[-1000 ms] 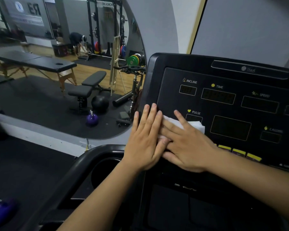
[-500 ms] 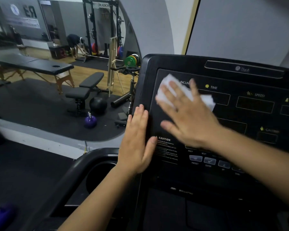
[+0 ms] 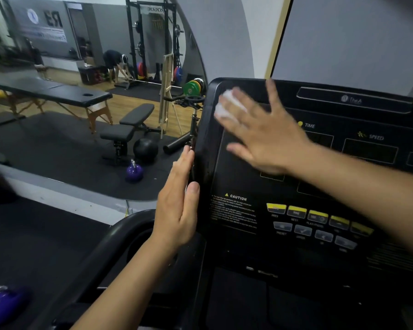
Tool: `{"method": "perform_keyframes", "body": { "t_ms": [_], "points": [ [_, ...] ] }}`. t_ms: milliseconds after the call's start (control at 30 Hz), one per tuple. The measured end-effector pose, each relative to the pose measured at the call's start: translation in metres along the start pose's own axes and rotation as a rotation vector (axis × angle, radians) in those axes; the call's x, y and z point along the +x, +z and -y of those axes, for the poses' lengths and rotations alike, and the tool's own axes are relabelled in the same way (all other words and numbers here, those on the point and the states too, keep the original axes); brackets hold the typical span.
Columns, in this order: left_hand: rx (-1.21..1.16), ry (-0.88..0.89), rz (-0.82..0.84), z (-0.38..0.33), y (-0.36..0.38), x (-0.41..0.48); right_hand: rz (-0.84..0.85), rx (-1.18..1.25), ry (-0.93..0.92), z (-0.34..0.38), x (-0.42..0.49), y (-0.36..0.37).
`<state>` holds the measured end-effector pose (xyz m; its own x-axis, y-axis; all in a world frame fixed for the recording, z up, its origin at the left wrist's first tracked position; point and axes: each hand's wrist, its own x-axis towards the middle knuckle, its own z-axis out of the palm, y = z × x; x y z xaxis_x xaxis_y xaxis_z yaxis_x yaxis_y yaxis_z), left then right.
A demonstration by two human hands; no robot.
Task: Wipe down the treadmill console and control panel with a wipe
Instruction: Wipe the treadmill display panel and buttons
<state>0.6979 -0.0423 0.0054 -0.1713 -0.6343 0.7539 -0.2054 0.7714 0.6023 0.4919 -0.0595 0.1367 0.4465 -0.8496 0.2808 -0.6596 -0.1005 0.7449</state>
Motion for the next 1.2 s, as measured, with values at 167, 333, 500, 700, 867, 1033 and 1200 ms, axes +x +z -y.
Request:
{"method": "perform_keyframes", "body": {
  "t_ms": [167,333,500,700,867,1033,1200],
  "points": [
    [0.043,-0.011,-0.023,0.001,-0.008,-0.005,-0.007,0.067,0.042,0.017,0.008,-0.009],
    [0.089,-0.001,0.013,0.005,-0.013,-0.011,-0.010,0.256,-0.335,0.116,-0.062,0.008],
    [0.122,0.001,0.056,0.004,-0.007,-0.010,0.024,0.248,-0.442,0.114,-0.068,0.012],
    [0.169,0.065,0.117,-0.001,0.008,-0.002,0.004,0.062,0.008,-0.020,-0.013,-0.002],
    [0.124,0.044,0.128,-0.004,0.025,0.001,0.025,0.041,0.105,-0.035,-0.015,-0.004],
    [0.152,0.056,0.126,0.004,0.035,-0.003,-0.060,0.213,-0.130,0.040,-0.070,0.019],
    [0.213,0.095,0.064,0.010,0.043,-0.003,0.005,0.320,-0.392,0.090,-0.125,0.028]
  ]
}}
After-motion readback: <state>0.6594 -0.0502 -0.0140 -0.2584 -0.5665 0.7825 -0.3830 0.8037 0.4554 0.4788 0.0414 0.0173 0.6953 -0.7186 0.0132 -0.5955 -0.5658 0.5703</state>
